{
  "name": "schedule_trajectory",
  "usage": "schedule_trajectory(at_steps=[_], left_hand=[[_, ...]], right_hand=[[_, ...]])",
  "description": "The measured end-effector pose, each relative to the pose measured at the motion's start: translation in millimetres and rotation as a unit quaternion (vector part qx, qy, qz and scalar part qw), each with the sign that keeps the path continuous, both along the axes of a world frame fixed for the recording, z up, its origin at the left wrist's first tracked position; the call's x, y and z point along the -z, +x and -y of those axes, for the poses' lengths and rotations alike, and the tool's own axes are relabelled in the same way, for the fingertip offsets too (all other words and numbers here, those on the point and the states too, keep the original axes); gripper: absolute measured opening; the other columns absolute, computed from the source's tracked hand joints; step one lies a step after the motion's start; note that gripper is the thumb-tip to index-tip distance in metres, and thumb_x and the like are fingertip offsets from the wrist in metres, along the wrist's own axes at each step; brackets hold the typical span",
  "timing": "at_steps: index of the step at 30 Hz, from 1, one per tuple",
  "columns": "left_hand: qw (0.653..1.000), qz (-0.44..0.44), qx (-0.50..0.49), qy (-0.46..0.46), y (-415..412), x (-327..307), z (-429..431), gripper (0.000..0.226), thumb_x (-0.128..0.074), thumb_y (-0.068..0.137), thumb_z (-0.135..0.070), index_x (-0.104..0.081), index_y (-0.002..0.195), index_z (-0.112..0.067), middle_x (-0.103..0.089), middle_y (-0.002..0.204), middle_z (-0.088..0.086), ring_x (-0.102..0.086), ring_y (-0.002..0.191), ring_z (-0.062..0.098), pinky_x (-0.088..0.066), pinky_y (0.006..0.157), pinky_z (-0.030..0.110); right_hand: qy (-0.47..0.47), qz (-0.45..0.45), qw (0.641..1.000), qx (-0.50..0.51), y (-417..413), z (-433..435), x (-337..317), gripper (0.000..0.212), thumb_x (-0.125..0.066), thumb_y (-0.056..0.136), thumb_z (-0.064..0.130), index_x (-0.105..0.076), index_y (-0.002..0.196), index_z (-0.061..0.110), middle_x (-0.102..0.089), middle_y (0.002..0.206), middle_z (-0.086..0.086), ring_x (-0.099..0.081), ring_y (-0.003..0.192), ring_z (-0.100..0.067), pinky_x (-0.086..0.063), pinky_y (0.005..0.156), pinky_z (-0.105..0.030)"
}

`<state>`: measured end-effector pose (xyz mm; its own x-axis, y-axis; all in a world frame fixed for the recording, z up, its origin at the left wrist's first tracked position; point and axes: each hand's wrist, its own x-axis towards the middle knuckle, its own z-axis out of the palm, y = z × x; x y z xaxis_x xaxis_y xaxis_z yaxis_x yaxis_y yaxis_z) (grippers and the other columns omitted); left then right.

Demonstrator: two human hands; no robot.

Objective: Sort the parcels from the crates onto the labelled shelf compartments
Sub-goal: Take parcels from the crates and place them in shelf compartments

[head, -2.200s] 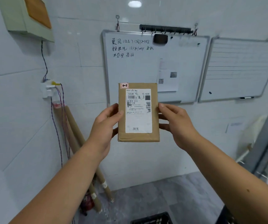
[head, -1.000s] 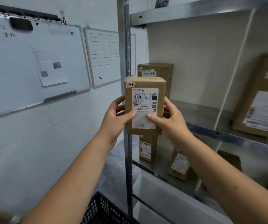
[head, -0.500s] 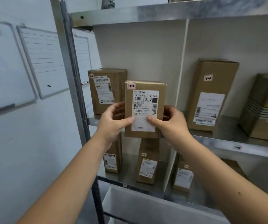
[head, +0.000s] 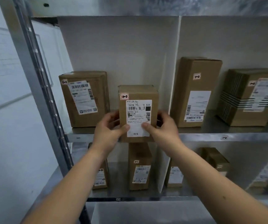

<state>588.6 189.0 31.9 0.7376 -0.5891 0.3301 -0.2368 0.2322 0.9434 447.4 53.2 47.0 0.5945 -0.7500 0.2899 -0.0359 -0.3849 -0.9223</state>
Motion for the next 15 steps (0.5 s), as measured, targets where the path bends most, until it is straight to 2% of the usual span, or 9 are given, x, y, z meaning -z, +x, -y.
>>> schedule_trajectory(at_steps=[2,4,6,8,9,11,13,15], left_hand=[[1.000,0.002,0.000,0.003,8,0,7,0.048,-0.082,0.086,-0.009,-0.066,0.127,-0.027,-0.074,0.120,-0.008,-0.071,0.111,0.009,-0.061,0.075,0.021],[1.000,0.006,0.005,0.006,17,0,16,0.045,-0.081,0.088,-0.010,-0.066,0.125,-0.032,-0.075,0.119,-0.011,-0.071,0.112,0.008,-0.061,0.080,0.024],[1.000,0.018,0.003,0.010,24,0,25,0.044,-0.078,0.091,-0.010,-0.067,0.125,-0.036,-0.075,0.119,-0.014,-0.070,0.113,0.007,-0.061,0.087,0.027],[0.998,0.051,-0.023,0.021,29,1,34,0.043,-0.077,0.092,-0.012,-0.068,0.131,-0.031,-0.074,0.122,-0.014,-0.069,0.116,0.007,-0.059,0.092,0.029],[0.997,0.068,-0.037,0.026,31,1,39,0.043,-0.076,0.093,-0.012,-0.069,0.132,-0.028,-0.074,0.122,-0.013,-0.068,0.116,0.008,-0.059,0.094,0.030],[0.995,0.080,-0.052,0.027,32,0,47,0.040,-0.075,0.094,-0.011,-0.070,0.130,-0.025,-0.074,0.115,-0.016,-0.068,0.114,0.006,-0.058,0.093,0.028],[0.994,0.082,-0.063,0.030,33,-2,53,0.038,-0.073,0.095,-0.009,-0.070,0.129,-0.026,-0.071,0.108,-0.023,-0.068,0.111,0.004,-0.056,0.091,0.023],[0.994,0.083,-0.069,0.035,33,-3,58,0.038,-0.071,0.096,-0.008,-0.070,0.129,-0.027,-0.068,0.105,-0.027,-0.067,0.111,0.005,-0.055,0.092,0.023]], right_hand=[[0.002,0.001,1.000,0.014,9,3,1,0.052,-0.082,0.087,0.029,-0.057,0.132,0.030,-0.067,0.131,0.010,-0.062,0.124,-0.013,-0.057,0.101,-0.041],[-0.002,0.000,1.000,0.023,19,8,0,0.052,-0.081,0.089,0.029,-0.056,0.134,0.028,-0.066,0.133,0.009,-0.061,0.123,-0.011,-0.056,0.098,-0.035],[-0.001,0.001,1.000,0.031,29,14,0,0.051,-0.080,0.090,0.029,-0.056,0.135,0.028,-0.066,0.134,0.009,-0.060,0.124,-0.011,-0.056,0.098,-0.036],[0.002,0.007,1.000,0.029,38,22,0,0.049,-0.079,0.091,0.027,-0.056,0.134,0.027,-0.066,0.133,0.008,-0.062,0.124,-0.014,-0.058,0.095,-0.035],[0.002,0.013,1.000,0.025,42,25,1,0.048,-0.078,0.092,0.026,-0.056,0.135,0.026,-0.066,0.133,0.008,-0.062,0.122,-0.013,-0.058,0.089,-0.028],[-0.009,0.021,1.000,0.020,48,29,2,0.046,-0.076,0.095,0.025,-0.055,0.136,0.023,-0.066,0.133,0.007,-0.061,0.117,-0.009,-0.050,0.077,-0.014],[-0.018,0.028,0.999,0.016,55,33,5,0.046,-0.072,0.097,0.025,-0.053,0.139,0.022,-0.065,0.132,0.008,-0.060,0.117,-0.008,-0.048,0.075,-0.010],[-0.019,0.030,0.999,0.013,60,37,8,0.046,-0.070,0.099,0.024,-0.051,0.140,0.024,-0.063,0.129,0.012,-0.058,0.116,-0.007,-0.048,0.078,-0.011]])
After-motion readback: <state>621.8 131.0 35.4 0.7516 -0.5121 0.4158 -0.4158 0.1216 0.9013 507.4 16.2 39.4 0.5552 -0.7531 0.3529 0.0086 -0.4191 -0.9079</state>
